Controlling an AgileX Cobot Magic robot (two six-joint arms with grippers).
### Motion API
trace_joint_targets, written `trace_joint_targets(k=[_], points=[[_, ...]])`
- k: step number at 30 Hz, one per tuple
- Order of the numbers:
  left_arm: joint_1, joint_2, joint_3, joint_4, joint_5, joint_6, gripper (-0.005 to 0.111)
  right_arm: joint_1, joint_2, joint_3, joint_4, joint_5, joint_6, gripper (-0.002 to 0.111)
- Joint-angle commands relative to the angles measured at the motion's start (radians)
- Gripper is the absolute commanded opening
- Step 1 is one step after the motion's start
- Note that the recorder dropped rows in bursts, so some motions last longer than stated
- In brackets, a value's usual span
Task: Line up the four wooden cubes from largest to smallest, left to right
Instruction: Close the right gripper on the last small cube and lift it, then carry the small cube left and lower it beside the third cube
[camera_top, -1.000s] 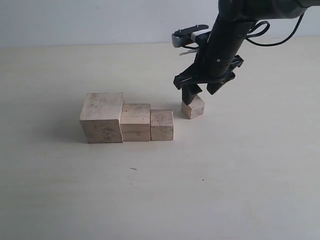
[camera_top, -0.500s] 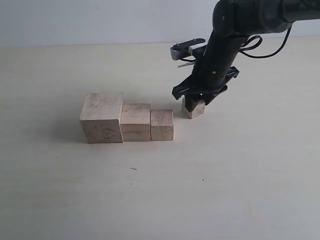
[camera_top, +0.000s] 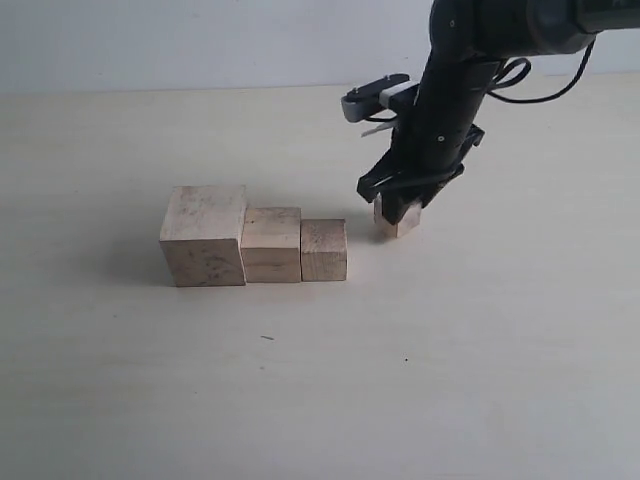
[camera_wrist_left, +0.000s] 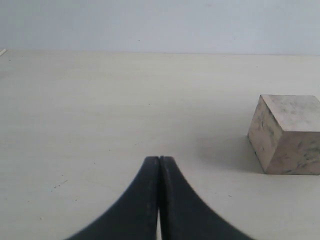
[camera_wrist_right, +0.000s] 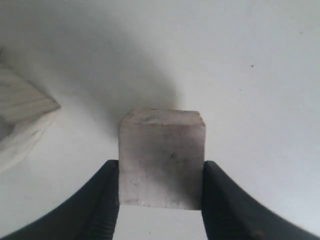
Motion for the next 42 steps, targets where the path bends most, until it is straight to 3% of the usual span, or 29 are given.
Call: trace_joint_targets(k=[1,5,10,14,25,42], points=[[-0.004,-0.006,0.003,0.001,-0.011,0.001,0.0,-0.002,-0.119,0.003,-0.007,0.08,-0.316,0.0],[-0.004,-0.006,0.003,0.001,-0.011,0.001,0.0,-0.002,-0.167,0.003,0.012,0.241,-0.56,0.0],[-0.004,-0.006,0.003,0.001,-0.011,0.001,0.0,-0.002,-0.151,0.041,0.214,0.246,-0.854,0.0],[-0.004,-0.006,0.003,0.001,-0.011,0.001,0.0,-0.002,-0.124,0.103,0.145,0.246,-1.052,0.0],[-0.004,-0.006,0.003,0.001,-0.011,0.001,0.0,-0.002,-0.111,0.133,0.131,0.005,-0.971,0.0],[-0.004,-0.006,0.003,0.001,-0.011,0.001,0.0,-0.002,-0.092,0.136,0.206,-0.03,-1.008,0.0]])
